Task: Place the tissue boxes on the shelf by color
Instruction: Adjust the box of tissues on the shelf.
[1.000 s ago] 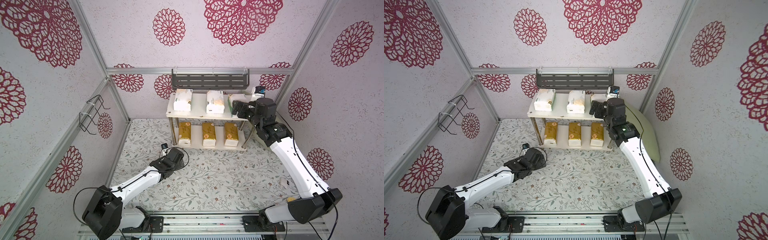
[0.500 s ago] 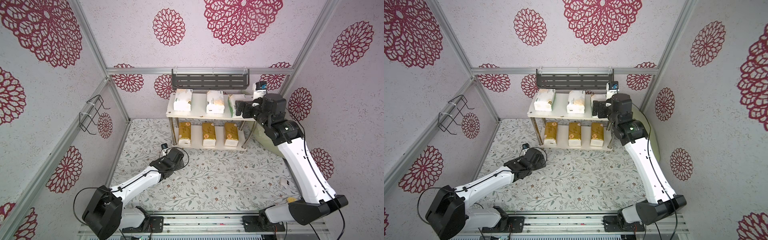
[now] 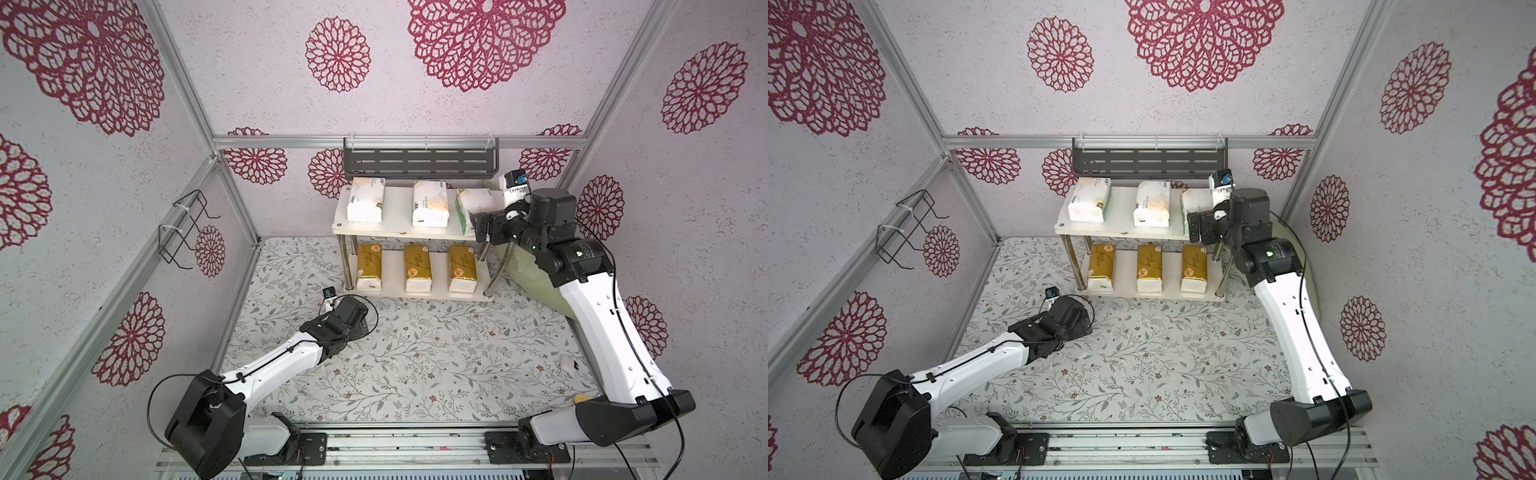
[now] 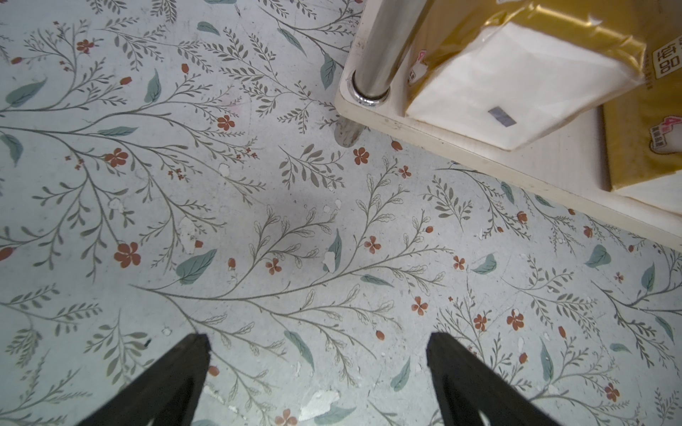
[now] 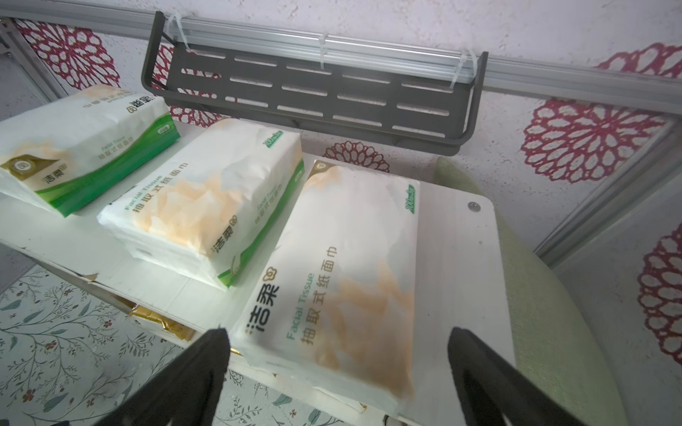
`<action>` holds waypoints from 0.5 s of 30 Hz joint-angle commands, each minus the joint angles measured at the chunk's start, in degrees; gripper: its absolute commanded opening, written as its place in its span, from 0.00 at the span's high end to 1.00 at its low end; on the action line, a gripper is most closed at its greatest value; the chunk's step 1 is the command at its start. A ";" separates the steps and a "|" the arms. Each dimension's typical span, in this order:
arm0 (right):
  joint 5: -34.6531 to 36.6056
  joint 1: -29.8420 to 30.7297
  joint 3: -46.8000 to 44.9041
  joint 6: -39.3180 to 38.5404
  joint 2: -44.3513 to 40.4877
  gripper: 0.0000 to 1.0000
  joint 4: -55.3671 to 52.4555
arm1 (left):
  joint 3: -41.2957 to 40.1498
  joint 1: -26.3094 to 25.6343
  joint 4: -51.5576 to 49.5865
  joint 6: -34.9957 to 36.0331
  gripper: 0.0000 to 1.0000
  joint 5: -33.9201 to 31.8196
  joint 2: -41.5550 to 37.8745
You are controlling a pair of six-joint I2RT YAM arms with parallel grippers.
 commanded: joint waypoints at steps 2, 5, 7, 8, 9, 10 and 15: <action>-3.01 -0.59 -1.27 0.60 0.18 0.01 3.24 | 0.24 -0.40 -0.22 0.30 0.01 -0.76 -0.34; -2.71 -0.58 -1.59 1.07 0.81 0.01 3.80 | 0.24 -0.35 -0.22 0.39 0.01 -0.82 -0.32; -2.64 -0.58 -1.78 1.28 1.32 0.01 4.25 | 0.23 -0.40 -0.22 0.47 0.01 -0.82 -0.28; -2.44 -0.58 -1.92 1.44 1.45 0.01 4.49 | 0.15 -0.42 -0.14 0.47 0.01 -0.88 -0.31; -2.09 -0.58 -2.26 1.63 1.54 0.01 4.93 | 0.10 -0.40 -0.13 0.47 0.01 -0.91 -0.31; -2.03 -0.58 -2.68 1.72 1.55 0.01 5.45 | 0.06 -0.40 -0.13 0.47 0.01 -0.86 -0.33; -2.03 -0.58 -4.26 2.83 1.50 0.01 7.26 | -0.20 -0.35 -0.04 0.30 0.01 -0.91 -0.44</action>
